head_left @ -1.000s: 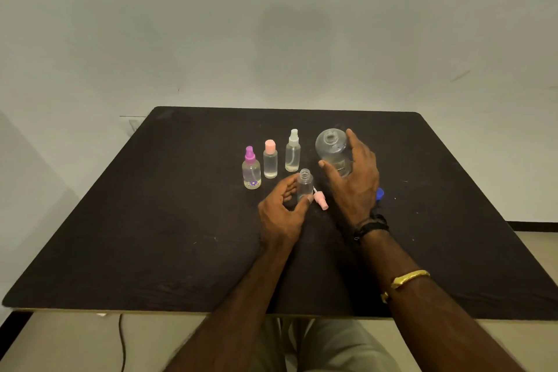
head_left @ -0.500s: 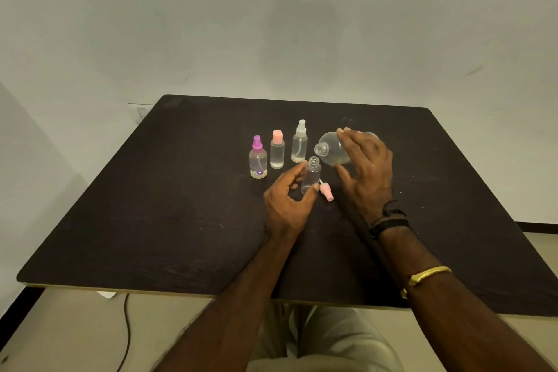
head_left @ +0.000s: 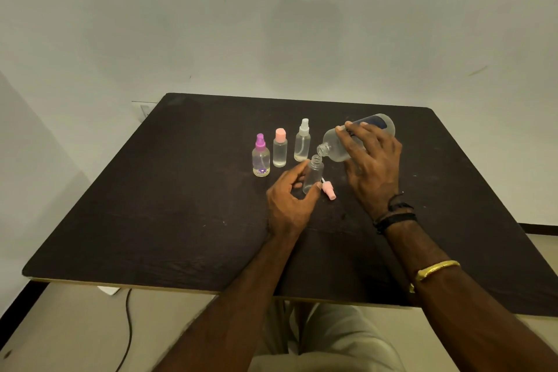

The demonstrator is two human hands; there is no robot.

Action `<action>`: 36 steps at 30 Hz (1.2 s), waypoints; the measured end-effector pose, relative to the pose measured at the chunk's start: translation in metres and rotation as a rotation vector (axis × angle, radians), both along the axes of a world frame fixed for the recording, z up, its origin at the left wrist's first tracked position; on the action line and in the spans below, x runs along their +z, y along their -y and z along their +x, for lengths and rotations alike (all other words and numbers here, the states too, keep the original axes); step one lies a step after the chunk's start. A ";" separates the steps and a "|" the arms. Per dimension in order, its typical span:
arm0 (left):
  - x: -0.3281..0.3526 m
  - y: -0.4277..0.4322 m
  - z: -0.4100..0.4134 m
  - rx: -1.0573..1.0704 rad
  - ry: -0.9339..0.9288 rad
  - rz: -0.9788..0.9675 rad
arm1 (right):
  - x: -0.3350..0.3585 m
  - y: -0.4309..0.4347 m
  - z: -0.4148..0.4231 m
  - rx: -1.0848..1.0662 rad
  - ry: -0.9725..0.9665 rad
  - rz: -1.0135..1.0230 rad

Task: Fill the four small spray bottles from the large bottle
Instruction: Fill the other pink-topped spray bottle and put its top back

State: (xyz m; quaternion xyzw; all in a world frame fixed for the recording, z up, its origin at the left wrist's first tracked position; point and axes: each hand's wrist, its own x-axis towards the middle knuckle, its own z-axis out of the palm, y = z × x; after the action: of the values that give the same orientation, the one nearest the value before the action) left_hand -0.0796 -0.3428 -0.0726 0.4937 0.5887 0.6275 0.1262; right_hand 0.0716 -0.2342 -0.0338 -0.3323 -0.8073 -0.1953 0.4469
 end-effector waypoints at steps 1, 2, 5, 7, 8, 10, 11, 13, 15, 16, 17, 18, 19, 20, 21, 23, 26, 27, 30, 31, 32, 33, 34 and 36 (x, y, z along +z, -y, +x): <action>0.000 0.000 0.000 0.000 0.001 -0.001 | 0.001 0.000 0.000 0.000 0.006 0.007; -0.001 -0.001 0.000 -0.001 0.001 -0.002 | 0.002 0.000 0.001 -0.002 0.011 0.014; -0.002 -0.001 0.000 -0.008 -0.006 -0.011 | 0.004 -0.001 0.001 -0.008 0.023 0.037; -0.003 -0.001 0.000 -0.011 -0.009 -0.013 | 0.006 -0.001 0.001 -0.008 0.038 0.044; -0.003 -0.001 0.000 -0.009 -0.007 -0.014 | 0.007 -0.001 0.001 -0.007 0.044 0.045; -0.003 -0.001 0.000 -0.007 0.006 -0.009 | 0.009 0.000 0.000 -0.009 0.049 0.044; -0.003 -0.002 0.000 -0.008 0.011 -0.005 | 0.010 0.000 0.000 -0.010 0.049 0.044; -0.003 -0.002 0.000 -0.009 0.013 -0.002 | 0.011 0.001 0.000 -0.008 0.050 0.042; -0.004 -0.002 0.000 -0.005 0.010 -0.003 | 0.011 0.002 0.000 -0.011 0.055 0.043; -0.005 -0.002 0.000 -0.004 0.008 -0.003 | 0.011 0.002 -0.001 -0.012 0.056 0.046; -0.005 -0.002 -0.001 -0.003 0.007 -0.003 | 0.011 0.002 -0.001 -0.013 0.056 0.049; -0.006 -0.002 -0.001 -0.002 0.007 -0.003 | 0.010 0.002 -0.001 -0.012 0.057 0.051; -0.005 -0.002 -0.001 -0.001 0.008 -0.003 | 0.011 0.002 -0.001 -0.013 0.057 0.054; -0.005 -0.002 -0.001 0.000 0.007 -0.004 | 0.011 0.002 0.000 -0.015 0.058 0.058; -0.005 -0.002 0.000 -0.001 0.006 -0.006 | 0.011 0.002 0.000 -0.017 0.059 0.061; -0.005 -0.002 0.000 -0.006 0.002 -0.011 | 0.011 0.002 0.000 -0.020 0.060 0.067; -0.004 -0.001 0.000 -0.010 0.004 -0.017 | 0.013 0.002 0.001 -0.023 0.063 0.076; -0.004 -0.001 0.000 -0.011 0.005 -0.016 | 0.013 0.003 0.001 -0.025 0.065 0.080; -0.004 -0.001 0.000 -0.007 0.006 -0.012 | 0.015 0.003 0.002 -0.032 0.069 0.086; -0.004 -0.002 0.000 -0.006 0.009 -0.011 | 0.016 0.003 0.002 -0.034 0.069 0.087; -0.005 -0.002 0.000 -0.005 0.010 -0.009 | 0.017 0.003 0.002 -0.035 0.069 0.088; -0.005 -0.002 0.000 -0.005 0.009 -0.009 | 0.017 0.003 0.002 -0.037 0.070 0.088; -0.005 -0.002 0.000 -0.006 0.007 -0.008 | 0.017 0.003 0.002 -0.038 0.071 0.087; -0.005 -0.003 -0.001 -0.008 0.009 -0.007 | 0.019 0.003 0.003 -0.038 0.074 0.083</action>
State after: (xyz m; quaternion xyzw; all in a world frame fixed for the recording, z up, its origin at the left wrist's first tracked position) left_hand -0.0801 -0.3400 -0.0775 0.4928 0.5884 0.6271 0.1333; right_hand 0.0744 -0.2372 -0.0149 -0.3213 -0.8080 -0.2491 0.4264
